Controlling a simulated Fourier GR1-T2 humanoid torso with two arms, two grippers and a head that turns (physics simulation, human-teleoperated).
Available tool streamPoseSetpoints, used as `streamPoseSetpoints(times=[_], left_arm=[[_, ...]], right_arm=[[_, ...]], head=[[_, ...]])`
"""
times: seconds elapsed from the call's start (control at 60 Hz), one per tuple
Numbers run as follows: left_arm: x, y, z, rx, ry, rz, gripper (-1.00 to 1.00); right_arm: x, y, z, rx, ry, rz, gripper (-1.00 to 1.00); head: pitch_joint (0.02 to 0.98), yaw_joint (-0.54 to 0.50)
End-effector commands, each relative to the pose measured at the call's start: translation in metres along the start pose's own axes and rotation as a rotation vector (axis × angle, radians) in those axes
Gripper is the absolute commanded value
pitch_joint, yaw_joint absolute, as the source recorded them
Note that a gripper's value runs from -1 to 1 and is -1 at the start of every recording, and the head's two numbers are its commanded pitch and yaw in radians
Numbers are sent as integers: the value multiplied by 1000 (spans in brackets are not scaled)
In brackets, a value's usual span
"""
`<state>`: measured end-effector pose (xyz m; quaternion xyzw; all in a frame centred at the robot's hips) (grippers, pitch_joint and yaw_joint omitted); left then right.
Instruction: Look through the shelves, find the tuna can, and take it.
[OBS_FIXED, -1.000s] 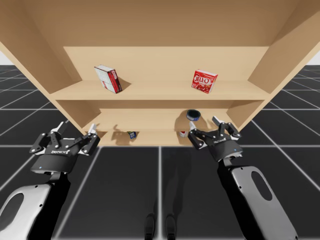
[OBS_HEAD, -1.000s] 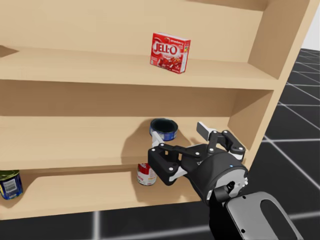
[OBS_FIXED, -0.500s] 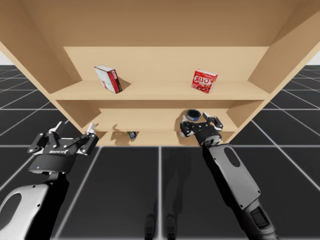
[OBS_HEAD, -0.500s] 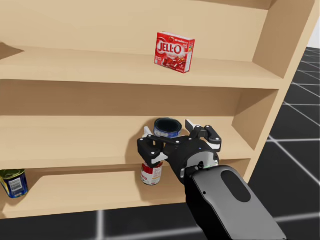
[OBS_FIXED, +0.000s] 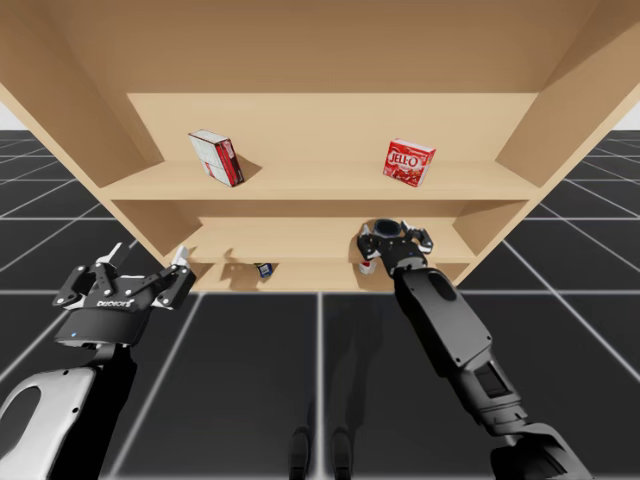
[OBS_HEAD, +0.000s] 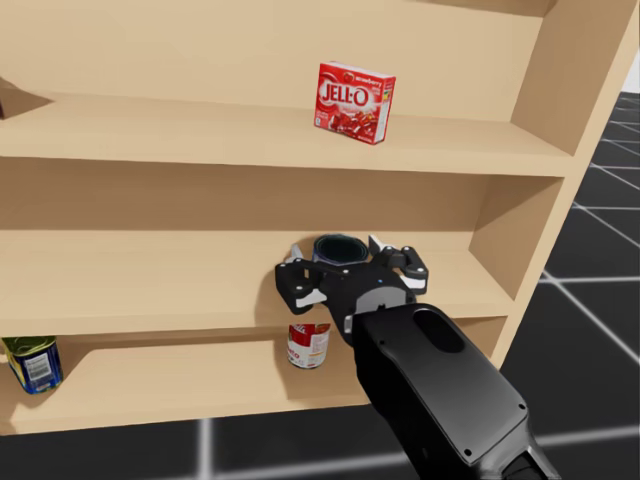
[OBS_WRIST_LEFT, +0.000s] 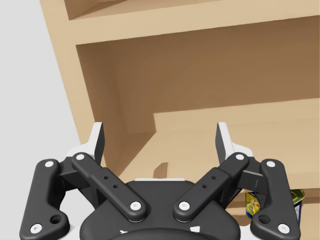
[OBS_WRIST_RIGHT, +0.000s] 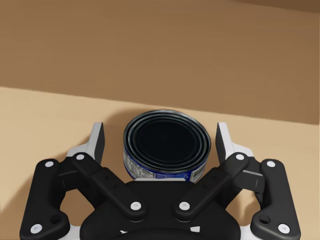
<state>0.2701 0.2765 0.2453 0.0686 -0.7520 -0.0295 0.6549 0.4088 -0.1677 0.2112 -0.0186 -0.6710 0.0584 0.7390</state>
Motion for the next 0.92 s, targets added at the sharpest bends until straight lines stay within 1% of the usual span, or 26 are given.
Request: streamPoseSetpoints(times=[0.017, 0.05, 0.067, 0.083, 0.1, 0.117, 0.15, 0.2, 0.283, 0.367, 0.4, 0.45, 0.467, 0.517, 0.567, 0.6, 0.633, 0.65, 0.733, 0.8, 0.833, 0.85, 0.883, 0.917], left_arm=[[0, 1, 0, 1, -1, 1, -1000], [0, 1, 0, 1, -1, 1, -1000], [0, 1, 0, 0, 0, 2, -1000], [0, 1, 0, 0, 0, 3, -1000], [0, 1, 0, -1, 0, 4, -1000], [0, 1, 0, -1, 0, 4, -1000], [0, 1, 0, -1, 0, 3, -1000], [0, 1, 0, -2, 0, 3, -1000], [0, 1, 0, -2, 0, 4, -1000], [0, 2, 0, -1, 0, 4, -1000], [0, 1, 0, -1, 0, 4, -1000], [0, 1, 0, -1, -1, 3, -1000], [0, 1, -1, -1, -1, 3, -1000], [-1, 1, -1, -1, -1, 3, -1000], [-1, 1, -1, -1, -1, 2, -1000], [-1, 1, -1, -2, -1, 1, -1000], [-1, 1, -1, -2, -1, 2, -1000], [-1, 1, -1, -4, 0, 3, -1000], [-1, 1, -1, -5, 0, 2, -1000], [-1, 0, -1, -7, 0, 2, -1000], [-1, 0, -1, -7, 0, 2, -1000], [-1, 0, -1, -7, -1, 2, -1000], [-1, 0, 0, -8, -1, 2, -1000], [0, 0, 0, -8, -3, 3, -1000]], right_arm=[[-16, -6, -6, 2, 47, 3, -1000], [-17, -7, -5, 10, 47, 2, -969], [-17, -7, -5, -2, 45, -2, -853], [-19, -7, -4, -4, 46, -7, -136], [-19, -7, -4, -2, 47, -5, 737], [-20, -8, -3, 3, 52, -18, 1000], [-21, -10, -2, 7, 59, -36, 1000], [-21, -13, 0, 1, 53, -30, 1000], [-19, -18, 5, -11, 41, -31, 1000], [-10, -26, 14, -32, -1, -37, 1000], [-3, -30, 21, -40, -37, -42, 1000], [3, -32, 28, -38, -64, -49, 1000], [9, -34, 35, -39, -85, -49, 1000], [13, -35, 44, -34, -106, -53, 1000], [20, -37, 58, -32, -134, -58, 1000], [24, -39, 67, -28, -150, -53, 1000], [26, -39, 73, -24, -156, -56, 1000], [28, -40, 82, -21, -166, -53, 1000], [31, -41, 100, -10, -187, -47, 1000], [32, -42, 117, 5, -211, -53, 1000], [32, -42, 123, 13, -219, -47, 1000], [32, -43, 130, 13, -230, -40, 1000], [31, -44, 134, 11, -237, -37, 1000], [30, -46, 141, 14, -240, -42, 1000]], head=[[532, -232], [533, -232], [533, -231], [532, -231], [532, -231], [532, -231], [533, -231], [532, -229], [531, -228], [530, -229], [529, -231], [526, -231], [523, -232], [519, -230], [516, -229], [515, -229], [515, -229], [514, -229], [514, -227], [513, -227], [513, -227], [512, -226], [512, -226], [513, -226]])
